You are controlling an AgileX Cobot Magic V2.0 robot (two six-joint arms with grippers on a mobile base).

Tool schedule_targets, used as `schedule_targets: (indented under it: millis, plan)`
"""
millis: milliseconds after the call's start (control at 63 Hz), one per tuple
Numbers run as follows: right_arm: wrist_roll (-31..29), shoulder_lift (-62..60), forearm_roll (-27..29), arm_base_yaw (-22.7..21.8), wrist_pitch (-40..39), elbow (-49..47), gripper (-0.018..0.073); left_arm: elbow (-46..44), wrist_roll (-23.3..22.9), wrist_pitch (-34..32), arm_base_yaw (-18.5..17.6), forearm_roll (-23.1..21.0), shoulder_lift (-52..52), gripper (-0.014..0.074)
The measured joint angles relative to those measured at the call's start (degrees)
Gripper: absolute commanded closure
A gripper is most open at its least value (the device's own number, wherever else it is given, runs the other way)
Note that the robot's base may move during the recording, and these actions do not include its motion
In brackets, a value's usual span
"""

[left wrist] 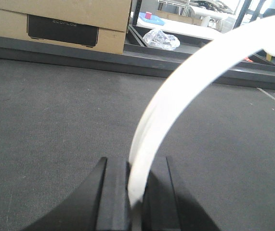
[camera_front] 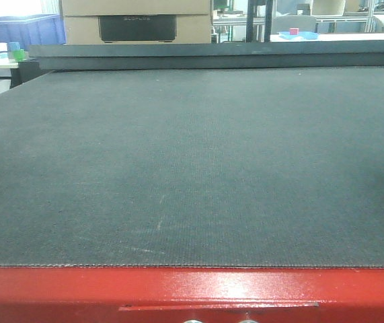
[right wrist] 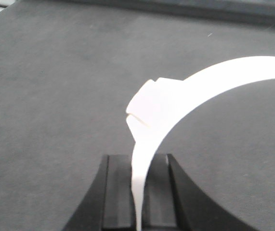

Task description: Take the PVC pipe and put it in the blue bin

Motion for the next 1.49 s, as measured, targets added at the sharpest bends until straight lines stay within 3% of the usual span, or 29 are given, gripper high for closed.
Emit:
schedule_targets:
  millis: [286, 429, 794, 1492]
  plan:
    - [-1.31, -1.21, 1.99, 0.00, -5.46, 0.82, 0.0720, 0.12, 0.00, -1.94, 0.00, 0.27, -0.41, 0.0707]
    - [-1.31, -7.14, -1.08, 0.00, -9.15, 3.27, 0.0720, 1.24, 0.00, -2.21, 0.00, 0.96, -3.66, 0.0707]
    - [-1.52, -19.00, -2.87, 0.00, -7.95, 5.62, 0.0720, 6.11, 0.00, -2.47, 0.00, 1.33, -15.18, 0.0707]
    - [-1.50, -19.83, -2.87, 0.00, -8.23, 5.62, 0.0720, 6.11, 0.00, -3.36, 0.00, 1.43, -16.19, 0.0707]
